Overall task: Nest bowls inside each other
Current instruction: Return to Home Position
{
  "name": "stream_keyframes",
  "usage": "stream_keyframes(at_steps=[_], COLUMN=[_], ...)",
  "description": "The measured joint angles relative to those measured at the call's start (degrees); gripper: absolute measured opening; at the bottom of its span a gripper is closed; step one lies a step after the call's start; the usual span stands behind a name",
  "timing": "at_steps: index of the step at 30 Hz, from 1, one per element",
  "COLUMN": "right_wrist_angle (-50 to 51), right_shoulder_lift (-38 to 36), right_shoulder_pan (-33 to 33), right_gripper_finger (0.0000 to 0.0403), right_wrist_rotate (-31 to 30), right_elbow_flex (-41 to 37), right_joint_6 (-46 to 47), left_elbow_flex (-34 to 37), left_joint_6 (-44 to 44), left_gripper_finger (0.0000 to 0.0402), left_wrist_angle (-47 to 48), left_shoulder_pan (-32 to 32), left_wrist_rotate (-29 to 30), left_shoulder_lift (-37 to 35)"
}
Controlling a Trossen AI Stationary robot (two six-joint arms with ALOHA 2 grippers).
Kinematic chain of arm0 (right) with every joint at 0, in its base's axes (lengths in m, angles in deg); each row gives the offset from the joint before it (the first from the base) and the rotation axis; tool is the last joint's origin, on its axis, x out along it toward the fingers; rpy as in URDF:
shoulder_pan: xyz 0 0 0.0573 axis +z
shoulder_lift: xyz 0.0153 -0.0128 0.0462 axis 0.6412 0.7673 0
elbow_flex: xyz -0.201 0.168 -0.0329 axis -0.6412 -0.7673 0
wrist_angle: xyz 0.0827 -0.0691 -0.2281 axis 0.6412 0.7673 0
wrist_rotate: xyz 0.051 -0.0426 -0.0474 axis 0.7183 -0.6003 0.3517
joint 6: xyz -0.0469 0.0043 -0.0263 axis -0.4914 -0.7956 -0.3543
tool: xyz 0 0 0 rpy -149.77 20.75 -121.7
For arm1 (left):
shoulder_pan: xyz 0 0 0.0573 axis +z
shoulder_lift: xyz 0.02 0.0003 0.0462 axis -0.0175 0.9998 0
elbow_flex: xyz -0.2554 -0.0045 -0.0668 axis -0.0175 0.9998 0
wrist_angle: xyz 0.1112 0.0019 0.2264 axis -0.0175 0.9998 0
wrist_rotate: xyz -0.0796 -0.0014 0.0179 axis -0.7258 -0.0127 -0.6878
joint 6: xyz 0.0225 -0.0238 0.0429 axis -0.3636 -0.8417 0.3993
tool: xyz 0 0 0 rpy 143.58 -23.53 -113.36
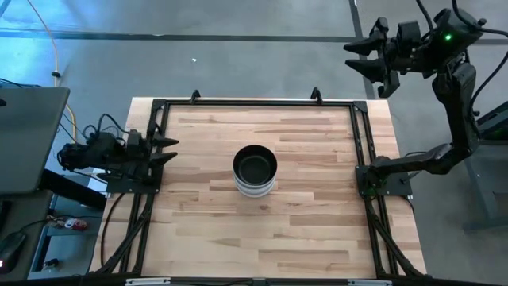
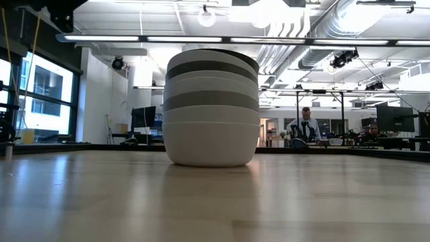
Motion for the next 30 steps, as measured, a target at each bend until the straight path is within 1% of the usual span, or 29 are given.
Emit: stream_keyframes(at_steps=[7,11,21,27,30], right_wrist_angle=[-0.81,-0.81,-0.81,-0.90,-0.91], right_shoulder_lift=[0.02,0.02,0.04,0.04,0.04], right_shoulder_pan=[1.03,1.56,1.55,1.53,1.53], right_gripper_finger=[0.0183,0.0183,0.0183,0.0183,0.0183], right_wrist_rotate=[-0.07,-0.02,-0.04,-0.07,-0.07], right_elbow_flex=[0.00,0.00,0.00,0.00,0.00], right_joint_6=[0.29,0.25,0.11,-0.30,-0.30], left_elbow_flex=[5.78,9.36,18.74,21.75,22.13], left_joint_6=[3.84,5.85,7.17,7.85,8.50], left_gripper_finger=[0.0181,0.0181,0.0181,0.0181,0.0181], left_wrist_angle=[-11.40,-23.31,-43.24,-48.86,-48.67], left_shoulder_pan=[0.00,0.00,0.00,0.00,0.03], left_wrist_rotate=[-0.17,-0.95,-1.15,-0.98,-0.82], left_shoulder_lift=[0.04,-0.01,0.01,0.01,0.05])
